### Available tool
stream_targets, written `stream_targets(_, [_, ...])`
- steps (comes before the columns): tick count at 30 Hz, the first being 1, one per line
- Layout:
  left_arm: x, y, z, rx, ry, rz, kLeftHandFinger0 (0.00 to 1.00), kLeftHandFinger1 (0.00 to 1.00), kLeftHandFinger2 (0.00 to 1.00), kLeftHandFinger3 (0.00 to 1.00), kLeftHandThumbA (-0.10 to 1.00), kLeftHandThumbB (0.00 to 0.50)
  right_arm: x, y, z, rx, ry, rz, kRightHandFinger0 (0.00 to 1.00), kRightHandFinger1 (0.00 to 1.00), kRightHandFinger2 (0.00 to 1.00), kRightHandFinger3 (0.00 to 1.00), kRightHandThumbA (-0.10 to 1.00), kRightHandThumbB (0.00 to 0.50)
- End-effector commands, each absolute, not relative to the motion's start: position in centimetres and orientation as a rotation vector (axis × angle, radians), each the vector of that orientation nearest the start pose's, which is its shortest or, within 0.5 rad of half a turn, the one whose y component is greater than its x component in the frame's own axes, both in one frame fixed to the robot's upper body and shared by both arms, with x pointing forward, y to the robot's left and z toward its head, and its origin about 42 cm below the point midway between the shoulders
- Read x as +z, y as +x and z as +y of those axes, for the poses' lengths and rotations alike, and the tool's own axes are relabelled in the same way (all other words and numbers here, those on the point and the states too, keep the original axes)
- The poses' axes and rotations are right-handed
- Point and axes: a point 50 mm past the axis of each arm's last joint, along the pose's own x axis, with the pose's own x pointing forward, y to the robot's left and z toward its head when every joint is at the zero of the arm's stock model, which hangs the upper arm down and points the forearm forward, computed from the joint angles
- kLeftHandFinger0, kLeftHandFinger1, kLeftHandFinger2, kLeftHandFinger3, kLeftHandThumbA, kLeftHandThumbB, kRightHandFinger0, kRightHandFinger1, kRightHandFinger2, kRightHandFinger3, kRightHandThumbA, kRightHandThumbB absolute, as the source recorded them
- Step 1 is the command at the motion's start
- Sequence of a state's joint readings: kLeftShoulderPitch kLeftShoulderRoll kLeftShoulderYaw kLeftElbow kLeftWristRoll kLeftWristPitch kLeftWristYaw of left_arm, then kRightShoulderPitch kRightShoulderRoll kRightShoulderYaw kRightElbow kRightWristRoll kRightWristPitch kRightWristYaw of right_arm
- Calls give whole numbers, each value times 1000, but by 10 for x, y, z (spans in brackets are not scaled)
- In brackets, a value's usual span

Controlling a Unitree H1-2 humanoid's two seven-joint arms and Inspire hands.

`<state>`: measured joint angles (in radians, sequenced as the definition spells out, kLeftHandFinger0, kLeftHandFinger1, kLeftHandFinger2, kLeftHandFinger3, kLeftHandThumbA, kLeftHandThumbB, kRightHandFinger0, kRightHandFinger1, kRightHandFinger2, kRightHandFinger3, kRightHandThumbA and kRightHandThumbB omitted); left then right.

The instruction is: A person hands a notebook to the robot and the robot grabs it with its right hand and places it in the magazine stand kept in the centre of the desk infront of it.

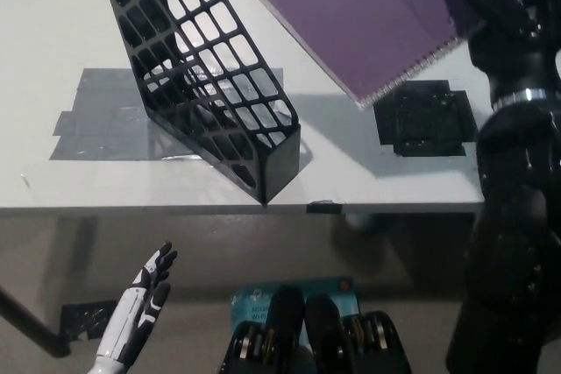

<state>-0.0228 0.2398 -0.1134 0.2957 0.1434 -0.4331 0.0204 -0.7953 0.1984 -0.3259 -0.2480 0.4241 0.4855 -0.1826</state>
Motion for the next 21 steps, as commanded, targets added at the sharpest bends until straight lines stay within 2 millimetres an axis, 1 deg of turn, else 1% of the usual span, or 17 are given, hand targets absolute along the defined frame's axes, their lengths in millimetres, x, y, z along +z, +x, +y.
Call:
stream_targets(1, [60,280,271,-146,375,-205,1000,1000,1000,1000,1000,500,452,399,-135,198,732,-604,0,0,0,0,922,9])
stream_targets(2, [60,279,271,-145,372,-205,1000,1000,1000,1000,1000,500,457,399,-130,193,734,-615,0,0,0,0,916,19])
stream_targets(3, [60,278,271,-145,371,-204,1000,1000,1000,1000,1000,500,458,398,-128,191,735,-616,0,0,0,0,916,19])
stream_targets(4, [60,278,271,-143,371,-205,1000,1000,1000,1000,1000,500,463,398,-118,185,724,-624,0,0,0,0,883,7])
stream_targets(5, [61,278,271,-142,372,-206,1000,1000,1000,1000,1000,500,465,399,-113,185,719,-628,0,0,0,0,877,7])
stream_targets(6, [61,279,271,-139,369,-208,1000,1000,1000,1000,1000,500,468,399,-105,189,715,-627,0,0,0,0,866,17])
stream_targets(7, [61,279,271,-138,370,-209,1000,1000,1000,1000,1000,500,468,399,-102,189,710,-623,0,0,0,0,859,24])
stream_targets(9, [62,279,271,-137,373,-211,1000,1000,1000,1000,1000,500,468,401,-93,199,698,-614,0,0,0,0,876,19])
stream_targets(11, [64,281,272,-137,372,-219,1000,1000,1000,1000,1000,500,467,402,-80,208,699,-617,0,0,0,0,864,6])
stream_targets(14, [66,283,273,-135,374,-223,1000,1000,1000,1000,1000,500,466,403,-71,210,695,-614,0,0,0,0,862,19])
stream_targets(15, [65,281,273,-138,372,-221,1000,1000,1000,1000,1000,500,464,403,-65,202,692,-597,0,0,0,0,864,21])
stream_targets(17, [64,280,272,-141,372,-219,1000,1000,1000,1000,1000,500,461,404,-60,200,683,-592,0,0,0,0,872,6])
stream_targets(20, [65,281,271,-147,377,-224,1000,1000,1000,1000,1000,500,459,405,-54,203,708,-573,0,0,0,0,858,4])
stream_targets(21, [66,281,271,-148,378,-225,1000,1000,1000,1000,1000,500,457,407,-51,186,700,-570,0,0,0,0,843,10])
